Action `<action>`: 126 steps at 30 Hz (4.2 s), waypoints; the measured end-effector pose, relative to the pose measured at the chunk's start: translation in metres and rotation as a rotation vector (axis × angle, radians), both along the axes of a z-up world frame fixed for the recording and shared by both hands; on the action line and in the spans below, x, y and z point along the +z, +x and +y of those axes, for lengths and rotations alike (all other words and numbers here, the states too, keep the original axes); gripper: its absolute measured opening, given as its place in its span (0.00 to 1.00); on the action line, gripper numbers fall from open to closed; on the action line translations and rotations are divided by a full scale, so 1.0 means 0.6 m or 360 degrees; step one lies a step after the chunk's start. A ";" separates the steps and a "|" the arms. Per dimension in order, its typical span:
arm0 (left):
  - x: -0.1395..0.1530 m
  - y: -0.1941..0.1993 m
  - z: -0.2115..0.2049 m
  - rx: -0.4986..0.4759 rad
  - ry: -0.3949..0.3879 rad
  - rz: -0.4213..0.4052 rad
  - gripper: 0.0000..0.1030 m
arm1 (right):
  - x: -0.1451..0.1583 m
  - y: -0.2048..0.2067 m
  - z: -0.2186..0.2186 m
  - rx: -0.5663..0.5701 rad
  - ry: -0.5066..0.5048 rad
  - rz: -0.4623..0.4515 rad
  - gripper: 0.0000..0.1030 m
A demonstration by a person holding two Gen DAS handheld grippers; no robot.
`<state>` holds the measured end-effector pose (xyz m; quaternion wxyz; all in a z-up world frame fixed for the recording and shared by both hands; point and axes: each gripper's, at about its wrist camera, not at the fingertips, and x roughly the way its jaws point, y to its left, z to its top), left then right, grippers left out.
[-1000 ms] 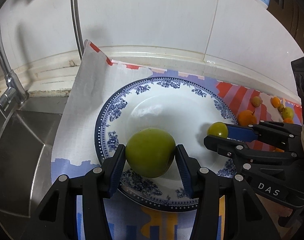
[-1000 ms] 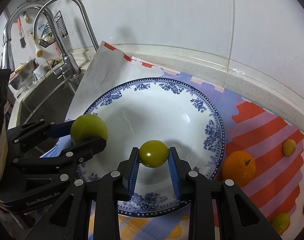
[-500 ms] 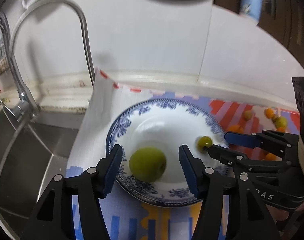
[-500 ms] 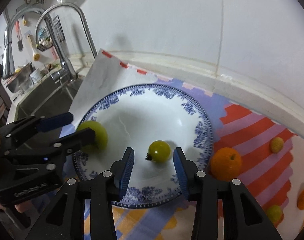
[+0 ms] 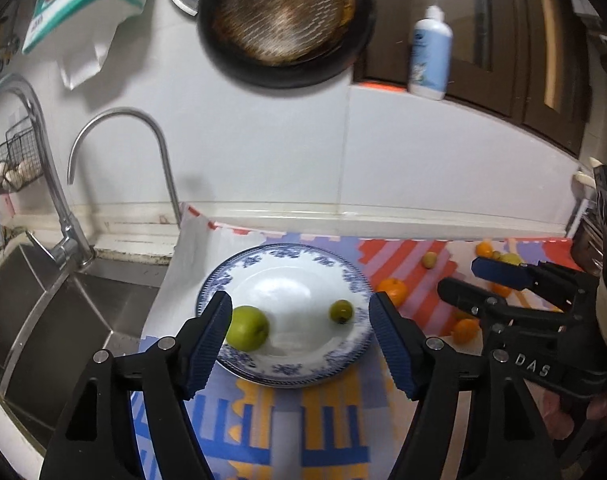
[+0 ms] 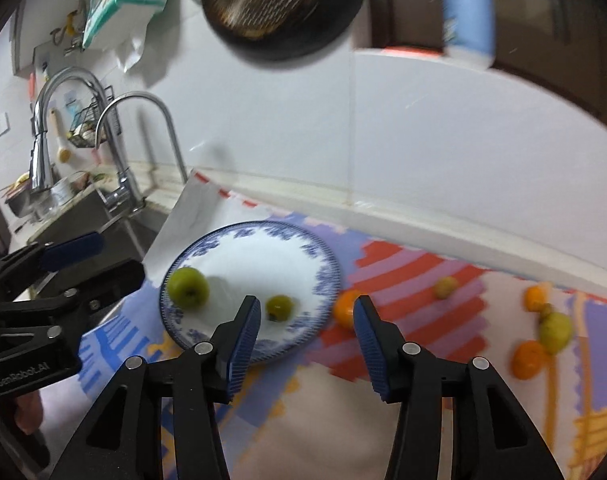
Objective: Organize fruits
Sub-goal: 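Open the left tool onto the plate while the right tool releases the lime beside it, then move the left tool toward an orange while the right tool approaches another orange, then close the left tool on an orange while the right tool grasps a larger orange, then carry the orange with the left tool over the plate while the right tool carries its orange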
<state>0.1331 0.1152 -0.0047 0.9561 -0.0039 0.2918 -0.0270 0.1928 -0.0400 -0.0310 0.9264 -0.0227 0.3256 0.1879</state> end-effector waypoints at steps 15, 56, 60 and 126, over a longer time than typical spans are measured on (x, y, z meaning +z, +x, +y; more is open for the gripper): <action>0.016 -0.064 -0.097 -0.0150 0.0023 -0.0084 0.73 | 0.039 -0.101 -0.108 -0.0168 0.0012 -0.0095 0.55; -0.164 0.111 -0.310 -0.0300 0.0019 0.0387 0.71 | -0.132 0.035 -0.318 -0.0336 0.0005 0.0269 0.55; -0.180 0.125 -0.315 -0.0290 0.0013 0.0448 0.67 | -0.149 0.062 -0.324 -0.0346 -0.0015 0.0290 0.54; -0.026 -0.019 -0.209 -0.0266 -0.0117 0.0073 0.34 | 0.001 -0.067 -0.208 -0.0165 0.0048 0.0021 0.41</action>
